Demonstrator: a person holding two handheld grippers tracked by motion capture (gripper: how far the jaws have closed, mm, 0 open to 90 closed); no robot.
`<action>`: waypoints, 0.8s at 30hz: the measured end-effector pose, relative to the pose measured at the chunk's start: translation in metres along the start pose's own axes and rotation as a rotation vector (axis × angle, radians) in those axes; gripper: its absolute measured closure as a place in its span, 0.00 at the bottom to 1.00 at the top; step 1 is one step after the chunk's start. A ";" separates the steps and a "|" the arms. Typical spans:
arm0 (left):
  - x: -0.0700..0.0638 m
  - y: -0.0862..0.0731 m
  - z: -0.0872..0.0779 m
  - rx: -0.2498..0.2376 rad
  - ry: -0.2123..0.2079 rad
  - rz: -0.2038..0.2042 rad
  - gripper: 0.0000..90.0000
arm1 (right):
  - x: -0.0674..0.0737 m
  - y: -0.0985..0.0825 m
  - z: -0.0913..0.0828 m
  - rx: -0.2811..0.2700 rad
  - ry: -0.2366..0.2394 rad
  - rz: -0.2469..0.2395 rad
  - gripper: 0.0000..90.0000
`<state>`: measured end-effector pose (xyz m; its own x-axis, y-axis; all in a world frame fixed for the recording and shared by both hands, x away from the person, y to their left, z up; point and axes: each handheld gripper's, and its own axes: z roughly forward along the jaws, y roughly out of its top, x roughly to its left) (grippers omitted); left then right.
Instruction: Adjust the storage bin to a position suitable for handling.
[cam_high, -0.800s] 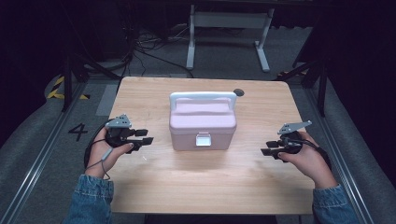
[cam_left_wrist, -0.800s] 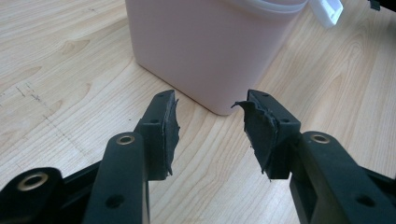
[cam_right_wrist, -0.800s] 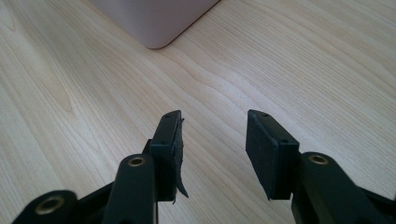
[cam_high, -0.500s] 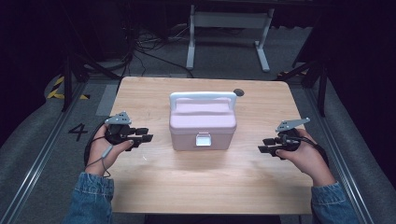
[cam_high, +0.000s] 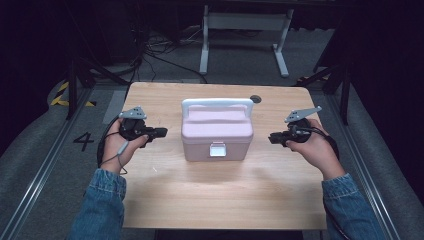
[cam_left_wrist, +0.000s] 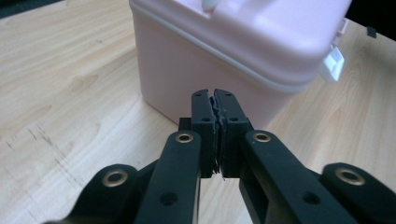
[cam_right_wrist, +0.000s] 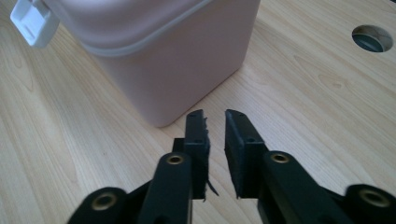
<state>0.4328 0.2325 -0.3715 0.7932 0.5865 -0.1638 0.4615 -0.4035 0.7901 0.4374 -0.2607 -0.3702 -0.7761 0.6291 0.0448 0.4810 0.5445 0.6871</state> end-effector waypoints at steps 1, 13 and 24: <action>0.001 0.003 0.002 0.005 0.005 0.014 1.00 | 0.000 0.003 0.002 0.003 -0.003 -0.005 0.95; 0.020 0.017 0.045 0.017 -0.040 0.088 1.00 | 0.002 0.023 0.026 -0.003 0.032 -0.034 1.00; 0.025 0.016 0.061 0.035 -0.034 0.069 1.00 | 0.005 0.033 0.047 -0.022 0.035 -0.049 1.00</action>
<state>0.4844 0.1980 -0.3995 0.8366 0.5322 -0.1300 0.4180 -0.4668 0.7793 0.4688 -0.2138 -0.3814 -0.8124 0.5820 0.0353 0.4333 0.5621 0.7045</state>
